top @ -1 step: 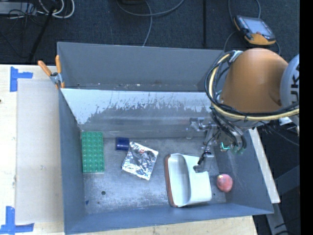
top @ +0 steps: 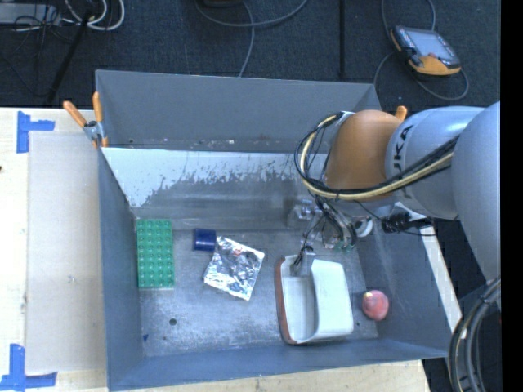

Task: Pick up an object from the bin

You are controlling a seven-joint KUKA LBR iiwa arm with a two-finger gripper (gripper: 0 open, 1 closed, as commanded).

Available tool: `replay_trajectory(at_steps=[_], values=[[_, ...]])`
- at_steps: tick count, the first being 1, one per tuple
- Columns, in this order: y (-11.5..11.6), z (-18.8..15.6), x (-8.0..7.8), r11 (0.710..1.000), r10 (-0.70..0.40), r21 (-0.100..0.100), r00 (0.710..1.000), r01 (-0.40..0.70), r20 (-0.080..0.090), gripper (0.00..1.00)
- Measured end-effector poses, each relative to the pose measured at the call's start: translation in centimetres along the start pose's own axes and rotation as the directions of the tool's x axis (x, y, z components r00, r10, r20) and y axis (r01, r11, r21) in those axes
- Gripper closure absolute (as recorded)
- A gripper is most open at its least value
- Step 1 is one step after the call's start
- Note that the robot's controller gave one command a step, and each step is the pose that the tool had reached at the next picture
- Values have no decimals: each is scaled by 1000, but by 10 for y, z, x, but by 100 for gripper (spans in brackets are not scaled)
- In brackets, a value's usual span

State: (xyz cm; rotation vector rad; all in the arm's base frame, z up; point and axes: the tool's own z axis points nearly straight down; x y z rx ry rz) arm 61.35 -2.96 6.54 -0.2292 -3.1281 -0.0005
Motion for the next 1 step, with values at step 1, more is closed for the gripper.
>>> replay_trajectory(at_steps=[1], values=[[-34,-36,0,1000,13,1,1000,-13,9,0]])
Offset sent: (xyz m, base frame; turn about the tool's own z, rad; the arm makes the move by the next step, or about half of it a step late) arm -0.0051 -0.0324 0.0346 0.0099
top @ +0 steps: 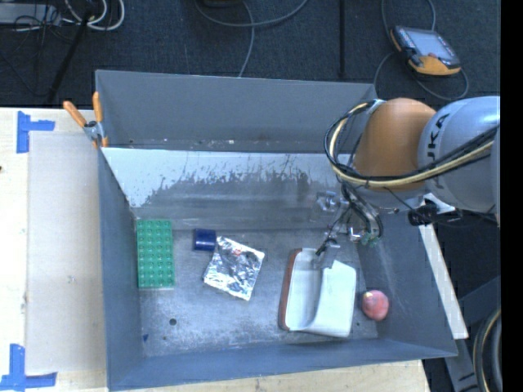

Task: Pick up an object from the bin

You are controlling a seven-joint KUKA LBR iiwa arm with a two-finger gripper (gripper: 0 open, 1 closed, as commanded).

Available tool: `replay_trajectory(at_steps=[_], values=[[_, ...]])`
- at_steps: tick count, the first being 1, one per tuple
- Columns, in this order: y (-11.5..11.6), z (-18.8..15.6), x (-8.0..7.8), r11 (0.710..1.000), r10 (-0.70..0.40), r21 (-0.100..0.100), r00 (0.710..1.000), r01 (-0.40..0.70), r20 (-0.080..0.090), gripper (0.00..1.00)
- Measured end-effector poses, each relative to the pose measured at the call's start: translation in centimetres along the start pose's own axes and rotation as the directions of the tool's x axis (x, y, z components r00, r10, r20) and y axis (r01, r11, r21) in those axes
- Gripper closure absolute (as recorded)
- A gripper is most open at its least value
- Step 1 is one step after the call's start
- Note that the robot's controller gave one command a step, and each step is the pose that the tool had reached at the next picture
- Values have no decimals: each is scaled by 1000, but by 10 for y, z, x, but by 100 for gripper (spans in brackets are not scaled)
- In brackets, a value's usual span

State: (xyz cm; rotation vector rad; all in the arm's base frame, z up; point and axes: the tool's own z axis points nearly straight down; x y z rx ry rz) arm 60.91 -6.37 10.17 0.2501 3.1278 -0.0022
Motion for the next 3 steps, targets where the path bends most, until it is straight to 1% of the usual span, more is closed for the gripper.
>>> replay_trajectory(at_steps=[1,2,3], values=[[-16,-2,-17,985,170,-1,985,-170,-2,0],[-11,33,-13,926,377,2,926,-377,-9,0],[-11,34,-13,928,373,3,928,-373,-9,0]])
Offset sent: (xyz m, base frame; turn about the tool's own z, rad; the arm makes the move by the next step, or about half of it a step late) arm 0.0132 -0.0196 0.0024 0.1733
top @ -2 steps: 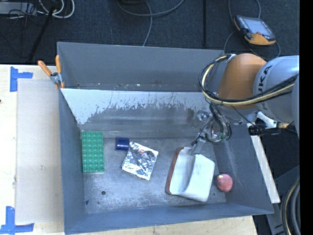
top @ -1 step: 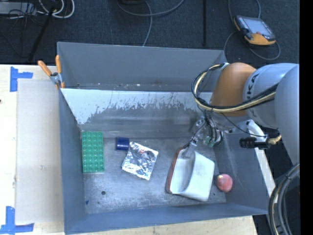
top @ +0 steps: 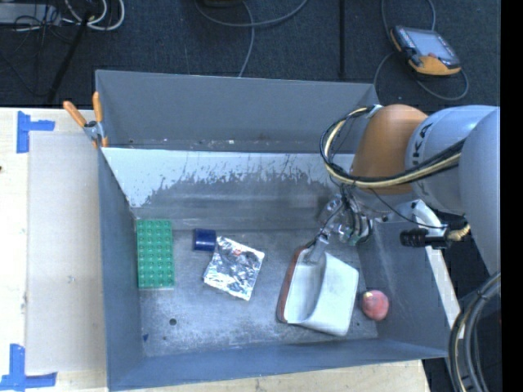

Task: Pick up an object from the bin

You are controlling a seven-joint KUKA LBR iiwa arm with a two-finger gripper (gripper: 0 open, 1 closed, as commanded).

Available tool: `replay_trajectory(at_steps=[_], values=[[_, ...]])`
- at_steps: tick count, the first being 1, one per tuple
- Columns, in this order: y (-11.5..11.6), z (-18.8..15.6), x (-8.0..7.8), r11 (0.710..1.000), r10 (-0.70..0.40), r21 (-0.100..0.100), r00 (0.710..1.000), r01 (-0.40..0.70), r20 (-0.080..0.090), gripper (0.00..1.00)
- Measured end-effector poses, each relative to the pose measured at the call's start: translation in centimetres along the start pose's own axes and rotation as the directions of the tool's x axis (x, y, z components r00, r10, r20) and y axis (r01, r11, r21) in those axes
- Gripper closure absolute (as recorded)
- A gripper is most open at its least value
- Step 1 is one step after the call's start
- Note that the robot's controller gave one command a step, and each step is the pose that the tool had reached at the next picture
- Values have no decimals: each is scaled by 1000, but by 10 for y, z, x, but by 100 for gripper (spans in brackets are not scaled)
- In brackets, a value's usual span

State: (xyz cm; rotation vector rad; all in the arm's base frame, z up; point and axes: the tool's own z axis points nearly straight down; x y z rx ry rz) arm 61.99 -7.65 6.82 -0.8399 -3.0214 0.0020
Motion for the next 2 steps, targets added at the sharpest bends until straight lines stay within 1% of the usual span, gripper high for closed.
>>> replay_trajectory(at_steps=[1,2], values=[[0,0,0,1000,-1,0,1000,1,1,100],[1,-75,-2,1000,-5,-6,1000,5,12,100]])
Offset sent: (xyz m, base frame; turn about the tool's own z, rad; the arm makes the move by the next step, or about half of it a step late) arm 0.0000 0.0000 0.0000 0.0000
